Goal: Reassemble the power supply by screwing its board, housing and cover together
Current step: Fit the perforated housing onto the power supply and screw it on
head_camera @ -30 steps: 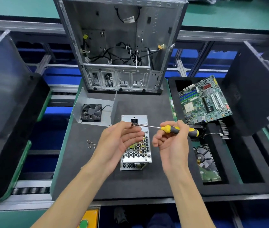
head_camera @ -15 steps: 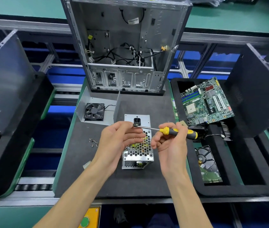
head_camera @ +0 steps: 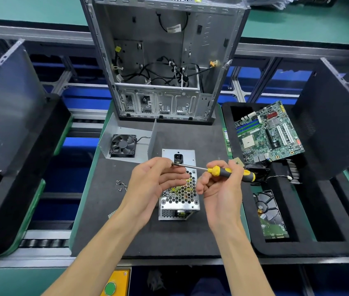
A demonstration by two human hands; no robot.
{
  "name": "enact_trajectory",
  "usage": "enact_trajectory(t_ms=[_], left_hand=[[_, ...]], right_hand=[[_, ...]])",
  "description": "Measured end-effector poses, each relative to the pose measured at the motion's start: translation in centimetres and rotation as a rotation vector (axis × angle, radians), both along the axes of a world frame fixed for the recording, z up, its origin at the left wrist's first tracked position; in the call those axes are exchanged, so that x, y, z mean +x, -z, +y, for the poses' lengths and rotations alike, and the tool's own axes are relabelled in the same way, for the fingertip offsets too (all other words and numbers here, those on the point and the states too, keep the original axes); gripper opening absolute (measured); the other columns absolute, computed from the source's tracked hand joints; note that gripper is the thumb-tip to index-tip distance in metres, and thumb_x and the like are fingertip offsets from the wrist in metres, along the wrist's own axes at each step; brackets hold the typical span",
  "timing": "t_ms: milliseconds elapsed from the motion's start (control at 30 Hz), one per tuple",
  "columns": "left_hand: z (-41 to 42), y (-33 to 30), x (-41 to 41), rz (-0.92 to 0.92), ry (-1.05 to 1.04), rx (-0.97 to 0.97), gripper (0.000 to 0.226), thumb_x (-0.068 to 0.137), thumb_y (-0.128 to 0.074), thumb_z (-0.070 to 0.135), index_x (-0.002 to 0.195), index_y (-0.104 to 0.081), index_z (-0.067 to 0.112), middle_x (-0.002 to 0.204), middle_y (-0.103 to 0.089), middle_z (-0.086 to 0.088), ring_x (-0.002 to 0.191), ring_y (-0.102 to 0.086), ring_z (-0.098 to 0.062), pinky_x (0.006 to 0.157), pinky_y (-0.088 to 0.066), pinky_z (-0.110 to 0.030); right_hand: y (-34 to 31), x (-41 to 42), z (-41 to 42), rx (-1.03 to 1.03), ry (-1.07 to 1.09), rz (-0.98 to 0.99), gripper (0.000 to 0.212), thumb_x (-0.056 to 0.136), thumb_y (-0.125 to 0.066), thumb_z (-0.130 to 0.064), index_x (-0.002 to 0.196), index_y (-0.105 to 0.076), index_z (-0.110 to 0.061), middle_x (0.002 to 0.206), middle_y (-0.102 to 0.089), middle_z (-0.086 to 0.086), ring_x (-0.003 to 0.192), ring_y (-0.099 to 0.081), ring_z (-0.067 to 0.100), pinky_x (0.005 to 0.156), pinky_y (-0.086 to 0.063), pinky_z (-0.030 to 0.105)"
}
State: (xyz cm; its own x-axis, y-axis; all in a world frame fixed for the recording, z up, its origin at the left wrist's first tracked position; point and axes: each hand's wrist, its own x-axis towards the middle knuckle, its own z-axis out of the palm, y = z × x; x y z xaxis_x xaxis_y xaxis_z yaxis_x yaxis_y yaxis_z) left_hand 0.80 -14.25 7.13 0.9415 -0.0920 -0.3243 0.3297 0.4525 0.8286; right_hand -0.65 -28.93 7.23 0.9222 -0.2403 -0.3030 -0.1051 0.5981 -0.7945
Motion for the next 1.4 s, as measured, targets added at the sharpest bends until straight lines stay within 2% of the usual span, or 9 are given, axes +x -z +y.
enact_trajectory(t_ms=[200,300,400,633,733,833,933,1200,1400], left_hand=[[-0.2,-0.4,-0.2,-0.014,-0.013,-0.001,0.018,0.085,-0.064,0.019,0.074,-0.077,0.013,0.09,-0.074,-0.024,0.087,-0.075,-0.038,0.069,-0.06,-0.03],[-0.4,-0.1,-0.4,-0.088,-0.05,0.14,0.014,0.091,-0.062,0.013,0.089,-0.068,0.0,0.086,-0.074,-0.023,0.082,-0.075,-0.037,0.066,-0.061,-0.03],[-0.3,0.3,-0.4,-0.203,-0.062,0.279,0.007,0.096,-0.06,0.002,0.091,-0.064,-0.001,0.08,-0.075,-0.02,0.077,-0.076,-0.035,0.066,-0.062,-0.032],[0.6,-0.4,-0.1,-0.466,0.062,0.633,0.015,0.09,-0.071,0.009,0.086,-0.068,0.024,0.083,-0.075,0.0,0.083,-0.075,-0.019,0.08,-0.061,-0.038],[0.3,-1.0,0.2,-0.481,0.133,0.657,0.013,0.086,-0.077,0.012,0.089,-0.068,0.021,0.083,-0.072,0.005,0.078,-0.071,-0.014,0.076,-0.059,-0.033],[0.0,-1.4,0.5,-0.5,0.144,0.685,0.012,0.085,-0.078,0.012,0.089,-0.068,0.017,0.082,-0.071,0.007,0.076,-0.069,-0.011,0.072,-0.056,-0.024],[0.0,-1.6,0.7,-0.507,0.169,0.706,0.014,0.084,-0.079,0.011,0.088,-0.066,0.014,0.081,-0.07,0.006,0.076,-0.068,-0.011,0.071,-0.054,-0.02],[0.9,-2.1,1.0,-0.52,0.231,0.678,0.008,0.089,-0.074,0.012,0.089,-0.067,0.015,0.083,-0.073,0.001,0.081,-0.072,-0.018,0.079,-0.058,-0.039],[1.4,-2.3,1.4,-0.517,0.208,0.709,0.009,0.086,-0.077,0.015,0.089,-0.068,0.014,0.083,-0.073,0.001,0.08,-0.071,-0.017,0.079,-0.057,-0.039]], right_hand=[[0.1,0.0,-0.3,-0.049,-0.01,-0.015,0.057,0.106,-0.033,-0.036,0.065,-0.068,-0.018,0.053,-0.052,0.009,0.043,-0.05,0.023,0.043,-0.043,0.026],[0.2,0.0,-0.5,-0.076,0.004,-0.024,0.055,0.106,-0.034,-0.036,0.066,-0.067,-0.018,0.053,-0.052,0.01,0.043,-0.051,0.025,0.043,-0.043,0.027],[0.5,0.1,-0.6,-0.068,0.009,-0.019,0.055,0.106,-0.034,-0.035,0.066,-0.068,-0.019,0.053,-0.052,0.01,0.043,-0.051,0.025,0.044,-0.042,0.026],[1.2,0.5,-1.1,0.135,0.025,0.066,0.052,0.103,-0.04,-0.038,0.063,-0.066,-0.018,0.051,-0.043,0.002,0.041,-0.042,0.017,0.04,-0.037,0.023],[1.6,0.6,-1.0,0.377,0.05,0.138,0.048,0.101,-0.047,-0.036,0.061,-0.064,-0.015,0.052,-0.037,-0.002,0.038,-0.034,0.012,0.036,-0.033,0.021],[2.0,0.7,-0.9,0.473,0.061,0.157,0.048,0.1,-0.048,-0.034,0.059,-0.064,-0.015,0.052,-0.035,-0.004,0.036,-0.032,0.009,0.033,-0.031,0.02],[1.9,0.9,-0.9,0.464,0.047,0.174,0.048,0.099,-0.05,-0.035,0.058,-0.064,-0.016,0.051,-0.034,-0.005,0.036,-0.031,0.009,0.032,-0.03,0.02],[1.6,1.6,-0.8,0.416,0.034,0.165,0.05,0.099,-0.05,-0.036,0.055,-0.062,-0.019,0.047,-0.033,-0.005,0.035,-0.03,0.009,0.033,-0.029,0.02],[1.2,2.1,-0.5,0.335,0.038,0.14,0.05,0.101,-0.047,-0.038,0.057,-0.061,-0.018,0.048,-0.034,-0.004,0.036,-0.032,0.01,0.034,-0.029,0.021]])
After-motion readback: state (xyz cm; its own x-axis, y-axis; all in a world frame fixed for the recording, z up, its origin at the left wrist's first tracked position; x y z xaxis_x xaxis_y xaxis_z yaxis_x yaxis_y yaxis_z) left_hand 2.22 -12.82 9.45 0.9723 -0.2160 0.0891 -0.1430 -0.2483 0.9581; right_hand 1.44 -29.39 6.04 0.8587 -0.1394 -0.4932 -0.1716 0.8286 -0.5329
